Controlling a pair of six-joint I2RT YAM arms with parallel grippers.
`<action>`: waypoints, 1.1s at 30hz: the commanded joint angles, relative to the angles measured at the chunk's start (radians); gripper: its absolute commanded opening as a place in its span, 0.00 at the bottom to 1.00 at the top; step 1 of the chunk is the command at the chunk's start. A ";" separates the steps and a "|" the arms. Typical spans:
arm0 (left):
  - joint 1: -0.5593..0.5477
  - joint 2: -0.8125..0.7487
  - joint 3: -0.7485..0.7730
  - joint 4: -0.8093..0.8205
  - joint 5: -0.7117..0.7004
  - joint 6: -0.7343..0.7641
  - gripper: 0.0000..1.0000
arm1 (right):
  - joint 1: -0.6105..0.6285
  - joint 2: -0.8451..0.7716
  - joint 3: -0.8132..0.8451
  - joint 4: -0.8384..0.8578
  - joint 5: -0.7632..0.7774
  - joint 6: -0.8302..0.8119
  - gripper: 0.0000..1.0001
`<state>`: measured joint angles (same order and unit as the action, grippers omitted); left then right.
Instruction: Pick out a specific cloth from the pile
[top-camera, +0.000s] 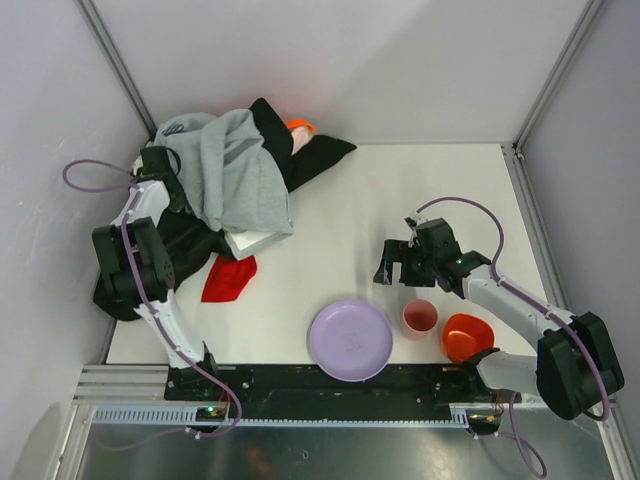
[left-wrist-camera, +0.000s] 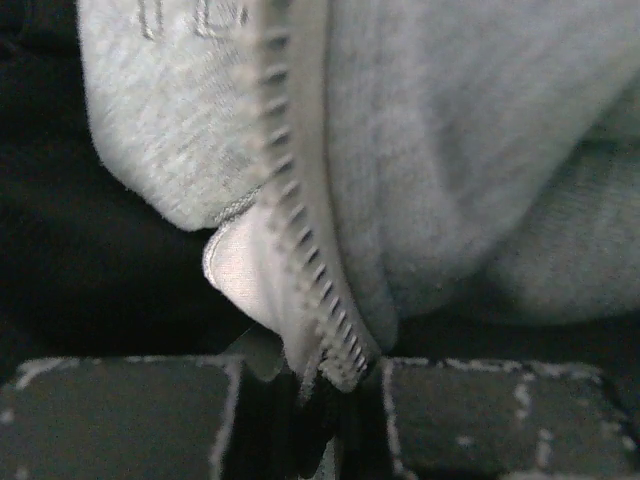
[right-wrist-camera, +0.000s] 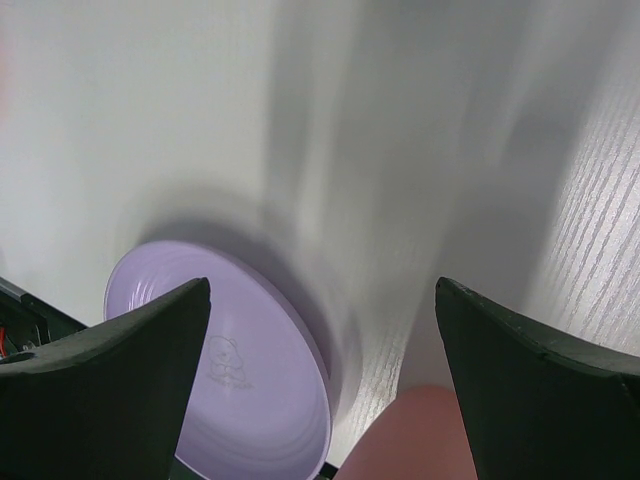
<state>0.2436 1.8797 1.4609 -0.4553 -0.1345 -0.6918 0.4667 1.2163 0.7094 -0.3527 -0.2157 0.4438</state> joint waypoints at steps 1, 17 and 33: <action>0.032 0.077 -0.005 -0.031 0.019 0.010 0.02 | 0.009 -0.013 0.039 0.016 0.021 0.014 0.99; 0.033 -0.166 -0.076 -0.030 0.267 0.109 0.78 | 0.058 -0.088 0.039 -0.023 0.048 0.039 0.99; 0.024 -0.677 -0.395 -0.024 0.554 0.121 1.00 | 0.167 -0.171 0.007 -0.067 0.118 0.105 0.99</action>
<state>0.2745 1.3281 1.1400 -0.4786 0.3157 -0.5938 0.6159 1.0840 0.7094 -0.4137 -0.1314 0.5144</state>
